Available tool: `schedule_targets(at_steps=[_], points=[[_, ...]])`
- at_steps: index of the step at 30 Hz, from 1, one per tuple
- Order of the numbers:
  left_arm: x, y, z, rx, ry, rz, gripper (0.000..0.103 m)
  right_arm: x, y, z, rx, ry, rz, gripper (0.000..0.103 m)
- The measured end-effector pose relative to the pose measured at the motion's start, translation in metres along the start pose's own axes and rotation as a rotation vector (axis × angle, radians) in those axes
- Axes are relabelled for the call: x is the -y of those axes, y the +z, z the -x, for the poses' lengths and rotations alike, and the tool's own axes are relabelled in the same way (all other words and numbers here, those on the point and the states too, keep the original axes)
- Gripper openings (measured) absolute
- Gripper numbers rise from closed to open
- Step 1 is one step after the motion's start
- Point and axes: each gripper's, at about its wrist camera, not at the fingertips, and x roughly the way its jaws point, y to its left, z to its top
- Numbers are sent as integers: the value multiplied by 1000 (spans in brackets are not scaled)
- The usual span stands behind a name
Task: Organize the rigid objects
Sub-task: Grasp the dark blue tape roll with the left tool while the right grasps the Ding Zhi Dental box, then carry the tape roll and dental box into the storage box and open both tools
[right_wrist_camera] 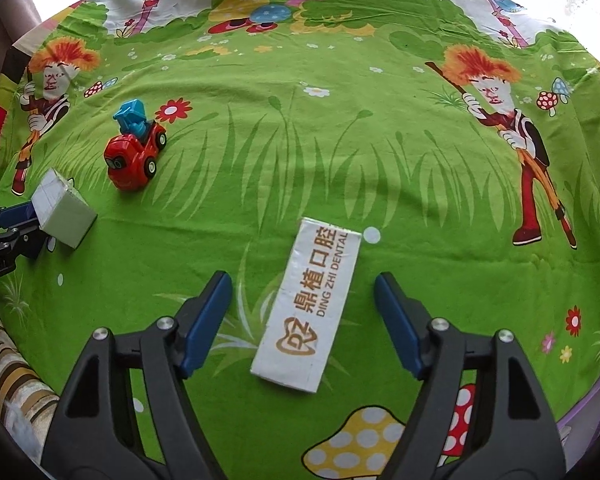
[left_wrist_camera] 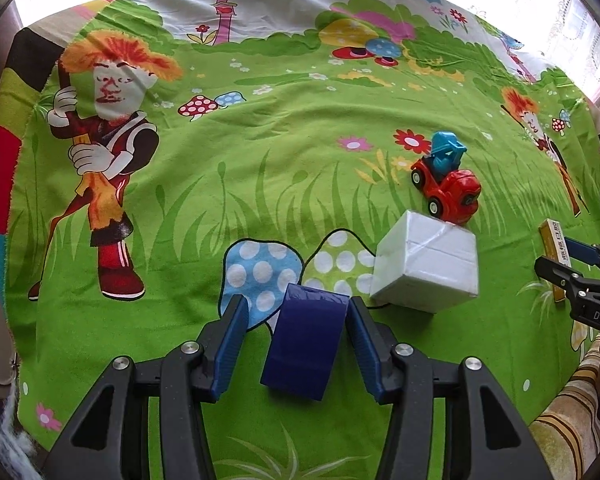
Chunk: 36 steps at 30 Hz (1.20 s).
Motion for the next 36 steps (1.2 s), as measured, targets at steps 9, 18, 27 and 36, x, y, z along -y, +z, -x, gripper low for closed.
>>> schedule_targets(at_steps=[9, 18, 27, 36], points=[[4, -3, 4, 9, 3, -18, 29, -6, -3, 5, 21, 15, 33, 36], [5, -16, 31, 45, -31, 24, 29, -7, -13, 23, 39, 38, 35, 34], [34, -35, 72, 119, -53, 9, 29, 1, -33, 63, 99, 49, 13, 34], [84, -50, 97, 148, -105, -53, 29, 19, -63, 99, 144, 50, -20, 34]])
